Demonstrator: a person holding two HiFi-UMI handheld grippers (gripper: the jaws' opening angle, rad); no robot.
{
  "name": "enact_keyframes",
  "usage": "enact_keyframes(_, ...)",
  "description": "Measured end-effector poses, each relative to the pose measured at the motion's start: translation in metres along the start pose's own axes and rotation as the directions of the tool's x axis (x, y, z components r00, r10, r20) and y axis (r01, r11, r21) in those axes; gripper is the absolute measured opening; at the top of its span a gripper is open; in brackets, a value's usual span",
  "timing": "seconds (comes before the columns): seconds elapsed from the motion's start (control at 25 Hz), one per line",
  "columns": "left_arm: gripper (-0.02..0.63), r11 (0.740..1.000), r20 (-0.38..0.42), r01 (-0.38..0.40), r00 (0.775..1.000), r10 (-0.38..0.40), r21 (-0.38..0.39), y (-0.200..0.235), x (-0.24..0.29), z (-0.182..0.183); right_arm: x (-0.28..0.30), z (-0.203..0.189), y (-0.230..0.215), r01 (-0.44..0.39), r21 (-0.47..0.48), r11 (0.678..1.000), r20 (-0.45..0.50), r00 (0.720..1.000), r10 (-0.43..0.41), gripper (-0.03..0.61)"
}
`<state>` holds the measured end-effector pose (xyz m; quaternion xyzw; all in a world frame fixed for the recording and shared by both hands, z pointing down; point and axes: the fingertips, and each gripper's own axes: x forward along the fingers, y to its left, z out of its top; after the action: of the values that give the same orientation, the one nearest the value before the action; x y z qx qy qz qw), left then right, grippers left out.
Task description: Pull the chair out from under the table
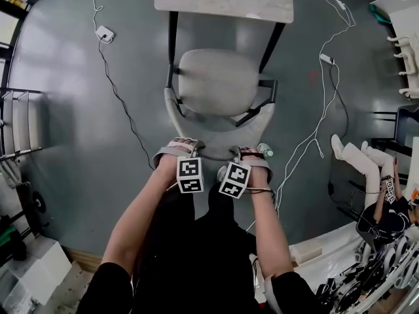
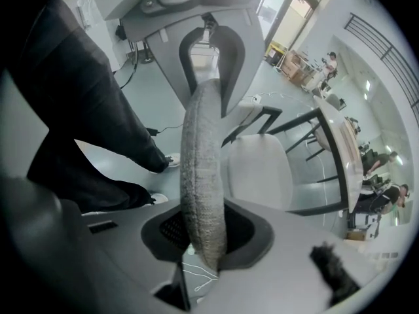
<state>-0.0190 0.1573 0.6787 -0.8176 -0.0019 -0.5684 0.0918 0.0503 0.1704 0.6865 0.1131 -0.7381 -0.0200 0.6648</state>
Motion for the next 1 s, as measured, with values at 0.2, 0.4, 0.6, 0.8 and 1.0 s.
enact_keyframes(0.2, 0.095, 1.000, 0.003, 0.003, 1.000, -0.003, -0.024, -0.016, 0.000, 0.005, -0.002, -0.006, 0.013, -0.012, -0.029, 1.000, 0.001, 1.000, 0.012, 0.086)
enact_keyframes(0.4, 0.095, 0.999, 0.003, 0.000, 1.000, 0.000, -0.052, -0.028, 0.000, 0.009, -0.003, -0.010, 0.021, -0.018, -0.053, 0.998, -0.001, 1.000, 0.018, 0.086)
enact_keyframes(0.6, 0.095, 0.998, 0.004, -0.008, 1.000, 0.008, -0.067, -0.035, 0.000, 0.010, -0.005, -0.011, 0.027, -0.022, -0.065, 0.998, -0.004, 1.000, 0.022, 0.086)
enact_keyframes(0.8, 0.097, 0.998, -0.002, -0.005, 1.000, 0.005, -0.068, -0.039, -0.001, 0.009, -0.005, -0.010, 0.033, -0.025, -0.064, 0.998, -0.001, 1.000, 0.025, 0.084)
enact_keyframes(1.0, 0.097, 0.998, 0.002, -0.005, 1.000, 0.005, -0.066, -0.044, -0.003, 0.008, -0.007, -0.008, 0.038, -0.028, -0.059, 0.998, -0.004, 1.000, 0.028, 0.084)
